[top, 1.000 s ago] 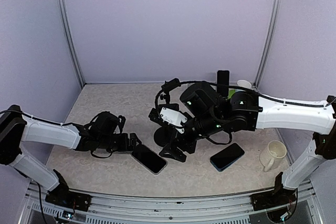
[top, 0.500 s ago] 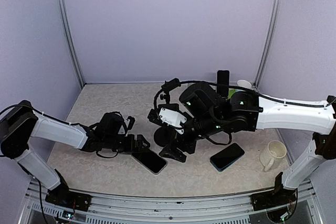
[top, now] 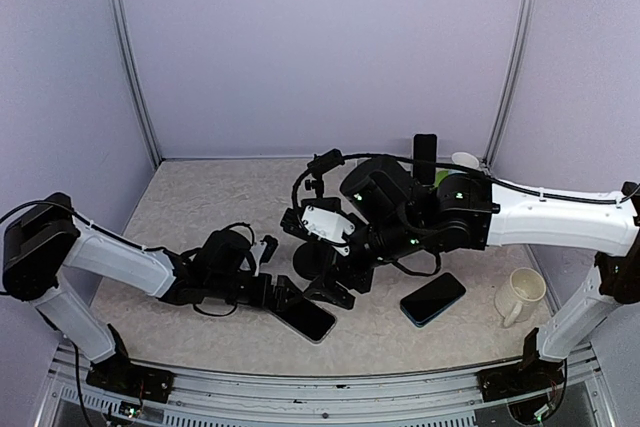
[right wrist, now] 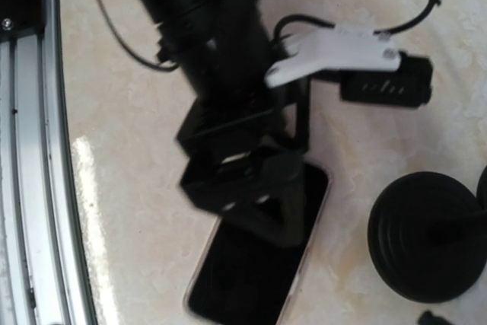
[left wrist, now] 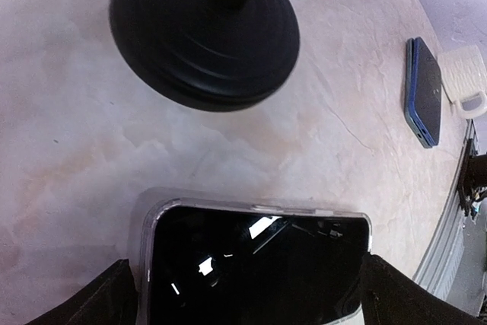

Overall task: Place the phone on the phone stand
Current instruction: Move the phone to the center of the board.

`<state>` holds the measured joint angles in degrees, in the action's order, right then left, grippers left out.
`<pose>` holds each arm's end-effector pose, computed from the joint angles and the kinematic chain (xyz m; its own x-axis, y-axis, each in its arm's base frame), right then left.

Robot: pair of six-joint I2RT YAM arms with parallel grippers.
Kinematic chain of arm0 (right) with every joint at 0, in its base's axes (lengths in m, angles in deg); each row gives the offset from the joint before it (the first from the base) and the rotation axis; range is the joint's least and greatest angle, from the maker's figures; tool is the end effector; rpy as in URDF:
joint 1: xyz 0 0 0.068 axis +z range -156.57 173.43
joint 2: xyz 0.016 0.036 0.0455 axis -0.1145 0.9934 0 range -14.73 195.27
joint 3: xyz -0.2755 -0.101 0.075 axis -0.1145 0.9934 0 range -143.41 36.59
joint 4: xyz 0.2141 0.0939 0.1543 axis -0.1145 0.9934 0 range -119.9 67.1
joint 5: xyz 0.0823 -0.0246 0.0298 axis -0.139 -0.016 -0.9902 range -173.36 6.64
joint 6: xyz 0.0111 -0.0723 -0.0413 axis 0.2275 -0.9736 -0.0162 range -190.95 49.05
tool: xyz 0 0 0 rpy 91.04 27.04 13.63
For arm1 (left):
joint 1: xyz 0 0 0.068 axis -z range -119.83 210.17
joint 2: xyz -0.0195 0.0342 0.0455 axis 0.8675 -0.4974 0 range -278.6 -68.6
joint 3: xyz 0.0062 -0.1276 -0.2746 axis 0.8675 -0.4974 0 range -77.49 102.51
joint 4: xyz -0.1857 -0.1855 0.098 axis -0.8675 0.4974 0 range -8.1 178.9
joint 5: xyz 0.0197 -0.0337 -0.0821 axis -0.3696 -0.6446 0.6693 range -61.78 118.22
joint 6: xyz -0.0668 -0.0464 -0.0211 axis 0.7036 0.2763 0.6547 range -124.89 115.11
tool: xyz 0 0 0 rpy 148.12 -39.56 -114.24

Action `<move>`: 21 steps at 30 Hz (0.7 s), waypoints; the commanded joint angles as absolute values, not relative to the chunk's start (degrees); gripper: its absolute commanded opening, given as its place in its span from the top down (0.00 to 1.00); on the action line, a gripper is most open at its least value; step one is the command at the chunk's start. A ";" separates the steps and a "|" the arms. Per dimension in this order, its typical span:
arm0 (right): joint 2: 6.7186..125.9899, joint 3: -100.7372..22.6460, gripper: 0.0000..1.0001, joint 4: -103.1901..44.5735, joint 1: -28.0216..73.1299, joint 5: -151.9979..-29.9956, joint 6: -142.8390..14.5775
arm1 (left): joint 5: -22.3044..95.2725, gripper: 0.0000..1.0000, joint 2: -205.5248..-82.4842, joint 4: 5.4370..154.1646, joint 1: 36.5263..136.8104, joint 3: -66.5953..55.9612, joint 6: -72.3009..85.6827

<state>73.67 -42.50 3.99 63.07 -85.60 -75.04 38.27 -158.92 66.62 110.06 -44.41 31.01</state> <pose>0.1331 0.3670 0.3237 -0.1699 -0.6631 -0.7289 -0.9614 0.2742 -0.0253 0.1992 -0.2563 0.1202 -0.8395 0.1004 -0.5340 0.4251 0.7334 -0.5305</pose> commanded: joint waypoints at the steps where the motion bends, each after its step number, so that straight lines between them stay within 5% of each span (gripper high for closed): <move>1: 75.11 -44.70 0.00 5.97 63.69 -84.52 -75.34 | 38.95 0.01 -157.62 65.95 113.87 -46.36 34.54; 12: 78.09 -47.76 0.00 10.95 63.74 -83.78 -74.91 | 33.19 0.01 -151.35 67.98 117.65 -47.75 37.40; 21: 84.85 -53.29 0.00 18.93 64.33 -83.21 -74.02 | 21.40 0.01 -128.16 78.06 108.33 -54.38 40.64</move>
